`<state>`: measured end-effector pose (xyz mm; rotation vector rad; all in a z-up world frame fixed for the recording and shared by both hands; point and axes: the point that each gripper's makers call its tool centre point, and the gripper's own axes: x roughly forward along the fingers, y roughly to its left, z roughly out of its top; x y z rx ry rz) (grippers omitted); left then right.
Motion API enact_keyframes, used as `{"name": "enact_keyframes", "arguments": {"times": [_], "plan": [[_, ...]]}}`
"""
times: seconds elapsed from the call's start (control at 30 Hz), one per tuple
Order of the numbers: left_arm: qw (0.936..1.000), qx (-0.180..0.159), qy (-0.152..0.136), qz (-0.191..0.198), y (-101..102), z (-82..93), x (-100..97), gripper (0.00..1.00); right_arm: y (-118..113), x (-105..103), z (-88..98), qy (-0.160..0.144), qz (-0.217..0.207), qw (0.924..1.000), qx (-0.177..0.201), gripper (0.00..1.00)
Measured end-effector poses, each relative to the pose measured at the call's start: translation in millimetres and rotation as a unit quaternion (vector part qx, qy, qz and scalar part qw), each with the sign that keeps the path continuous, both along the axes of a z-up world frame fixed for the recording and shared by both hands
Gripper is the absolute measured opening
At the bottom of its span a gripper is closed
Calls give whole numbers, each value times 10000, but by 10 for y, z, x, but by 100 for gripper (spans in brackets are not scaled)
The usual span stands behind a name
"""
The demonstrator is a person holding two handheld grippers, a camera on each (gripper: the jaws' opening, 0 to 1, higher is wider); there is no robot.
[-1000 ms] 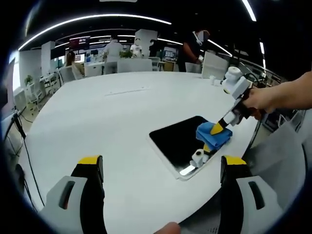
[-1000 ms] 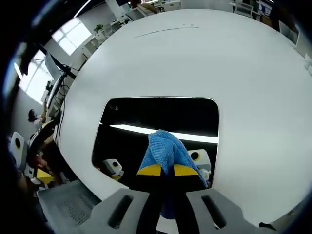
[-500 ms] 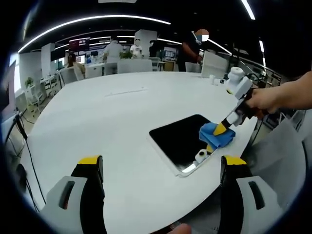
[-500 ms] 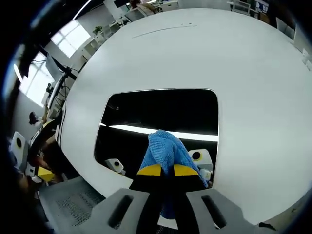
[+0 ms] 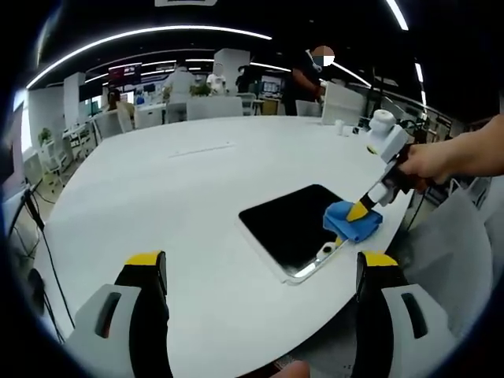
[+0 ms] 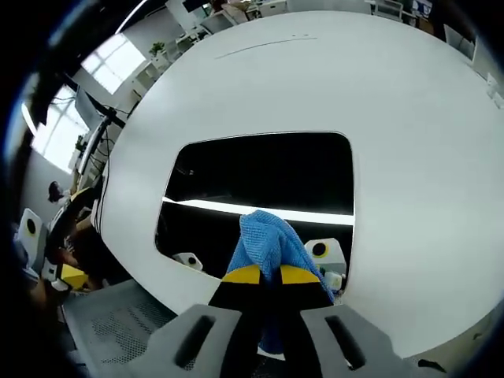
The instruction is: Wipe the mirror surface with the cleaning cloth until all visible marks leave the cleaned area.
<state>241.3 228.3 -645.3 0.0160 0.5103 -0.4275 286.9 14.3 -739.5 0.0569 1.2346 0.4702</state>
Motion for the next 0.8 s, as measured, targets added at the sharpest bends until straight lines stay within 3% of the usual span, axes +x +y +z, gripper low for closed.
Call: {"name": "enact_keyframes", "arguments": {"times": [0.8], "plan": [[9999, -47, -26, -126, -158, -27, 20, 99, -22, -187, 0, 3, -64, 9999, 151, 0]]}}
